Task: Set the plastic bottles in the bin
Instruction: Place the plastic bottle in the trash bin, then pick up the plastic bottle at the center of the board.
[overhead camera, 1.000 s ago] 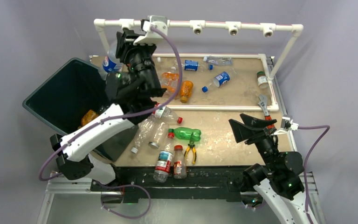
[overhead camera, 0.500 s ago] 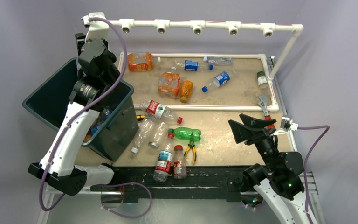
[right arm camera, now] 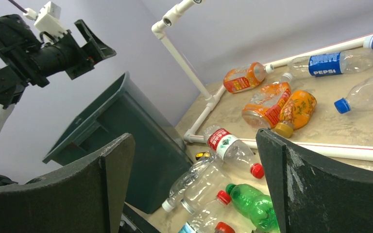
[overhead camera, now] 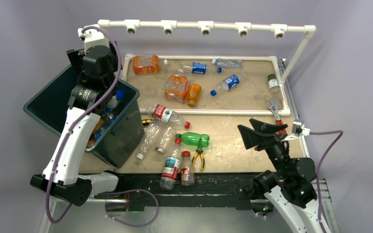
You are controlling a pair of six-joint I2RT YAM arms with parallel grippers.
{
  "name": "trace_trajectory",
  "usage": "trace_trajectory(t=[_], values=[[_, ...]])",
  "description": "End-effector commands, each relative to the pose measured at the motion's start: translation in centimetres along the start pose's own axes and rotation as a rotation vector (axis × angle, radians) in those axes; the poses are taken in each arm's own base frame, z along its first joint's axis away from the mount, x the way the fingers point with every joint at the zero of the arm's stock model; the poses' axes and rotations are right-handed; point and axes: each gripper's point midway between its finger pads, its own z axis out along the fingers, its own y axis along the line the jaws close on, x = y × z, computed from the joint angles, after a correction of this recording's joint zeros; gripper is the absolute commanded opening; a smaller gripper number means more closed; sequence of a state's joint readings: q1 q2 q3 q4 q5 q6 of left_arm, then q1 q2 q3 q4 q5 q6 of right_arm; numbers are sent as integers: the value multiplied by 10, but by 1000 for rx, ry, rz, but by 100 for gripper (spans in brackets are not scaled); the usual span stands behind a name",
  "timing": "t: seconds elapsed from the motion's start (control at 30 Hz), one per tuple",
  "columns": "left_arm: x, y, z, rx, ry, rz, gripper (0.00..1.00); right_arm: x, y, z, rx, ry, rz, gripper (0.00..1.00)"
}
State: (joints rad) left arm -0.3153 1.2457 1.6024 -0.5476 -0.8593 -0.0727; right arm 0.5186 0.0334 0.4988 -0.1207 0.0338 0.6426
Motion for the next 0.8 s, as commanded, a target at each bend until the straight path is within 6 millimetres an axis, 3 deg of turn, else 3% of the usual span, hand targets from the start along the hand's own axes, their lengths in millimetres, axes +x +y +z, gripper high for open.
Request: trace_trajectory(t=[0.0, 0.1, 0.17, 0.27, 0.43, 0.53, 0.67, 0.77], values=[[-54, 1, -29, 154, -102, -200, 98, 8, -5, 3, 11, 23, -22, 99], [-64, -33, -46, 340, -79, -242, 99, 18, -15, 9, 47, 57, -25, 99], [-60, -66, -64, 442, -55, -225, 99, 30, -25, 15, 89, 106, -40, 99], [-48, -116, -101, 522, -49, -150, 99, 56, -45, 25, 167, 220, -67, 98], [-21, -186, -164, 670, -45, -41, 99, 90, -61, 39, 199, 358, -94, 96], [7, -220, -201, 776, -24, 20, 99, 118, -69, 39, 210, 443, -48, 96], [59, -243, -229, 895, 54, 16, 99, 155, -82, 30, 219, 516, 43, 97], [126, -255, -236, 927, 141, -33, 99, 183, -86, 21, 199, 565, 125, 98]])
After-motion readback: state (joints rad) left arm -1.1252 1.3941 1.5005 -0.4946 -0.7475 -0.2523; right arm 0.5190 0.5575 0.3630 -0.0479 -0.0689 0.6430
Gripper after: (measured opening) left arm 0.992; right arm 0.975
